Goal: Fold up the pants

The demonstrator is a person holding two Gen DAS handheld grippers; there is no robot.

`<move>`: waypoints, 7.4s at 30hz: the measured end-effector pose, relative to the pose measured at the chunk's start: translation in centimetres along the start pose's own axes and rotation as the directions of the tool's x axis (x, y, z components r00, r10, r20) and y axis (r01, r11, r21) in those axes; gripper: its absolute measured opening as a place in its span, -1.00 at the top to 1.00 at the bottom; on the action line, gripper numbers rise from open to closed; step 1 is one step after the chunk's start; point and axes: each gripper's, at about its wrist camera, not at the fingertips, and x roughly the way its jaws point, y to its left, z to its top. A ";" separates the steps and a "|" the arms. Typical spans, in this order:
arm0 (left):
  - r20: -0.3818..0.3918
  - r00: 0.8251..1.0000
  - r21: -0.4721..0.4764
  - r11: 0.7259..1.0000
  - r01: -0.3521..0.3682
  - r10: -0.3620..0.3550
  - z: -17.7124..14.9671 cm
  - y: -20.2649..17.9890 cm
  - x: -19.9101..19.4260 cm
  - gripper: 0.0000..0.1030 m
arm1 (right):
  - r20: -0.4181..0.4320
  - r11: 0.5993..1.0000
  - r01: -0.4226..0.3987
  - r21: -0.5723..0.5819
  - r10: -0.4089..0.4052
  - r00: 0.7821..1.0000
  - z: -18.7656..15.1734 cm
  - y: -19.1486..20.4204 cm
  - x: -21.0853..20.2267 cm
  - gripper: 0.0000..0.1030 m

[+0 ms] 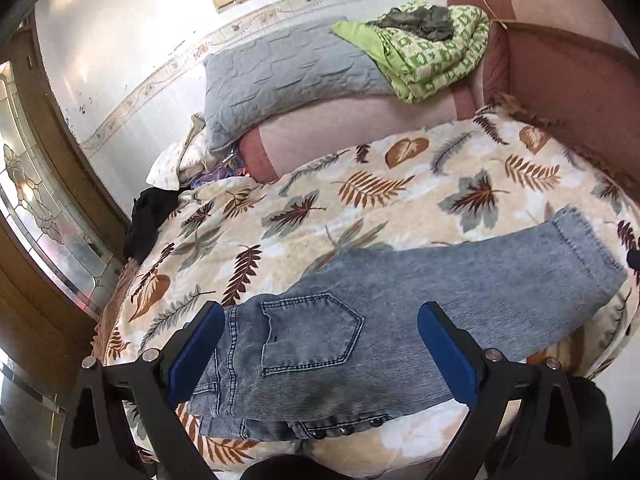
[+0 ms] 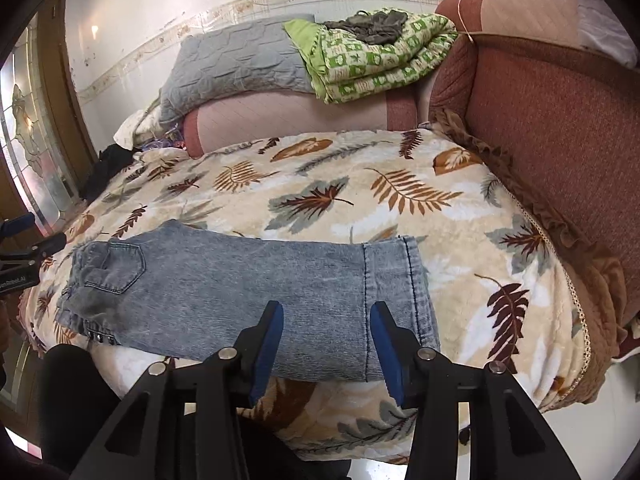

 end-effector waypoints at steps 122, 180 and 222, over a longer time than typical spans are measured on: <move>-0.130 0.989 -0.114 0.992 0.063 -0.078 -3.2 3.0 4.9 -0.90 | -0.106 0.999 -0.032 0.004 0.032 0.994 1.1 2.0 4.6 0.05; -0.367 0.917 0.054 0.980 0.192 -0.159 -0.7 -12.9 15.5 -0.91 | 0.014 0.715 -0.243 0.656 0.311 0.950 -7.3 -15.0 9.4 -0.16; -0.250 0.949 -0.158 0.975 0.158 -0.194 -3.8 -0.5 11.9 -0.91 | -0.219 0.925 -0.308 0.221 0.355 0.909 5.2 7.6 13.8 0.32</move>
